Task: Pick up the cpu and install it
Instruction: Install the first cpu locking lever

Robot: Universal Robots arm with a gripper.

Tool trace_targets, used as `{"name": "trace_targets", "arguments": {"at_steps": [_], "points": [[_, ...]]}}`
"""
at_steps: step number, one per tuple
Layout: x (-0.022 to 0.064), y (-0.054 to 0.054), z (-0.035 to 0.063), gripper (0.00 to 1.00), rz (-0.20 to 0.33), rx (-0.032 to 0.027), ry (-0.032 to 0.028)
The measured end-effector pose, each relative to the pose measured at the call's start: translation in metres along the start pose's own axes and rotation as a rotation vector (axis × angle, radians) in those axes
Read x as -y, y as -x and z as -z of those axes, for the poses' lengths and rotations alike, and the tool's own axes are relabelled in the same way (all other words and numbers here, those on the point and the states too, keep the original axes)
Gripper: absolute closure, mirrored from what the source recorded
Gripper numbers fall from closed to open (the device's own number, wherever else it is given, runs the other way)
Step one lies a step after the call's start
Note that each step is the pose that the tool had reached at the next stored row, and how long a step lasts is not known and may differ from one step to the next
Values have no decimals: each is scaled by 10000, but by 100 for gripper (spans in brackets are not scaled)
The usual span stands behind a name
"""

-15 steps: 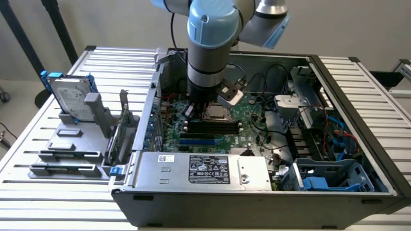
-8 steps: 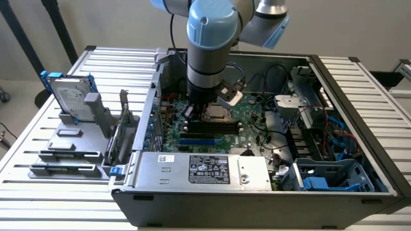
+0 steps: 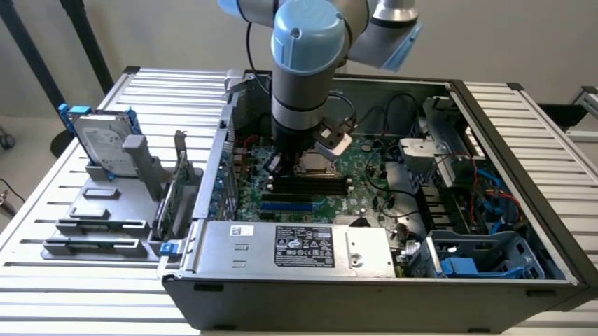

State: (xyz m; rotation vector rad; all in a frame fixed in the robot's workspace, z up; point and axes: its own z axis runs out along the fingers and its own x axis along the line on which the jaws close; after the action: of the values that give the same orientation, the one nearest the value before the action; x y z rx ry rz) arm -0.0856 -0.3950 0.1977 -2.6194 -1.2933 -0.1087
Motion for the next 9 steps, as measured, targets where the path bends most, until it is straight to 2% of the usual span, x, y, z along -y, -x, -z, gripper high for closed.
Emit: {"name": "trace_targets", "arguments": {"at_steps": [6,9], "points": [[13,-4,10,89,1,-7,0],[32,-22,113,89,1,-3,0]]}}
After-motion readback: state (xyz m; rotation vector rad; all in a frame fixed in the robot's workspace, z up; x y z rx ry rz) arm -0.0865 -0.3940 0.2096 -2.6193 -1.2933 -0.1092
